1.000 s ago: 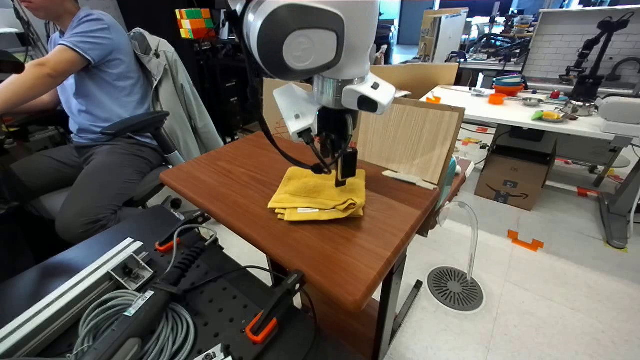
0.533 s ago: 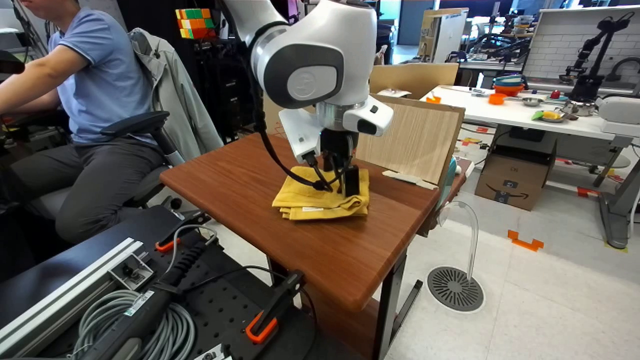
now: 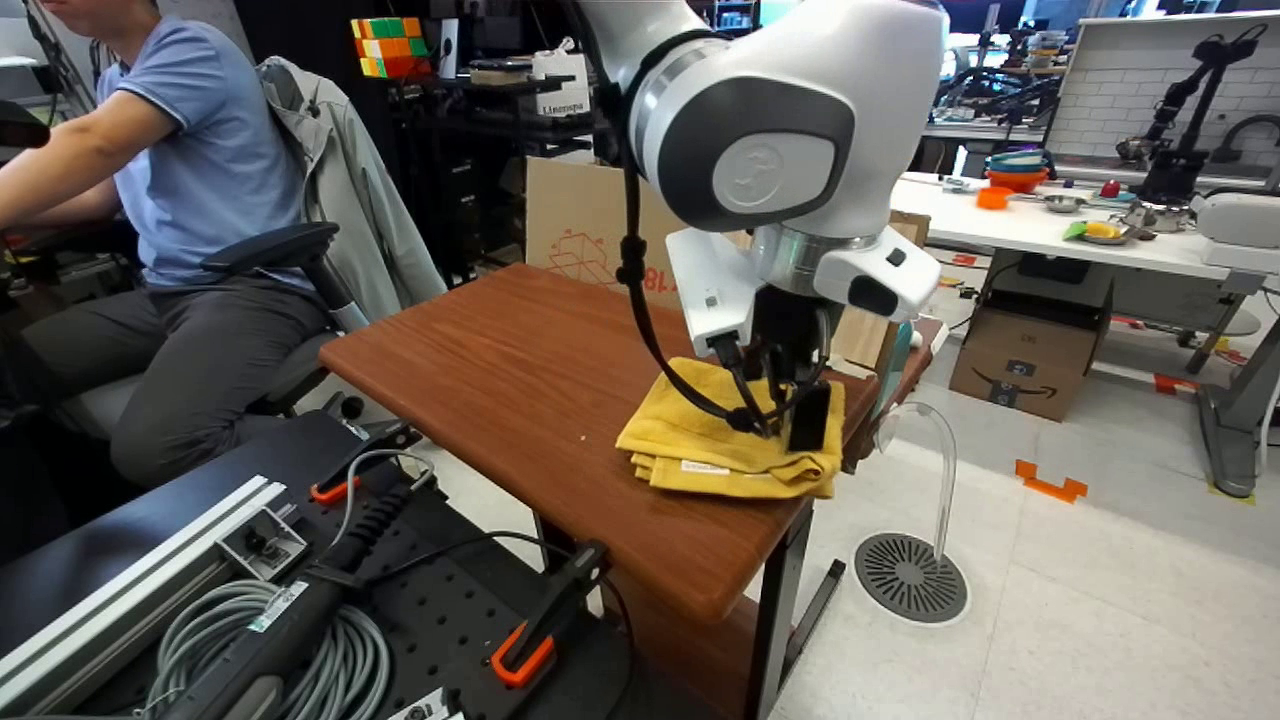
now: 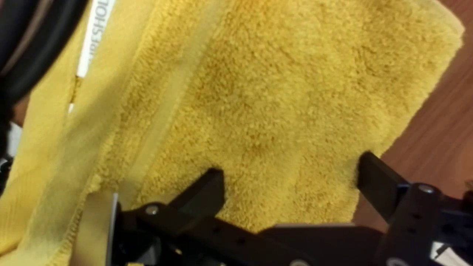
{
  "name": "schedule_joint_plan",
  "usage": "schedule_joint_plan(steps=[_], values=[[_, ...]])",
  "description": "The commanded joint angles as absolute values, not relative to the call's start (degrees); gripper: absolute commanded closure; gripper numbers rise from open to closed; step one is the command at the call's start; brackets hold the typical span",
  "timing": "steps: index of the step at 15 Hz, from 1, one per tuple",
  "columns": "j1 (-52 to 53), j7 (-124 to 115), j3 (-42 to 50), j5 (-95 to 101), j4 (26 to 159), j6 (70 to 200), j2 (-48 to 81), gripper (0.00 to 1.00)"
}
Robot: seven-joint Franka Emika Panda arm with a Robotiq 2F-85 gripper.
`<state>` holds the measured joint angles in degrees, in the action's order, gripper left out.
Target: Use the towel to wipe the desk
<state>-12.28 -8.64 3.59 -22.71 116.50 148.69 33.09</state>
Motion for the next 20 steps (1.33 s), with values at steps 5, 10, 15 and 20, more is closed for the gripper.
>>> schedule_joint_plan(steps=[5, 10, 15, 20], values=[[-8.46, -8.95, 3.67, -18.32, 118.86, 147.96, 32.92, 0.0], [-0.98, -8.21, 2.95, -9.95, 126.84, 154.37, 31.09, 0.0], [6.27, -8.17, 1.42, -2.84, 135.24, 161.25, 26.3, 0.0], [13.78, -11.34, -1.95, -0.51, 139.97, 161.26, 22.67, 0.0]])
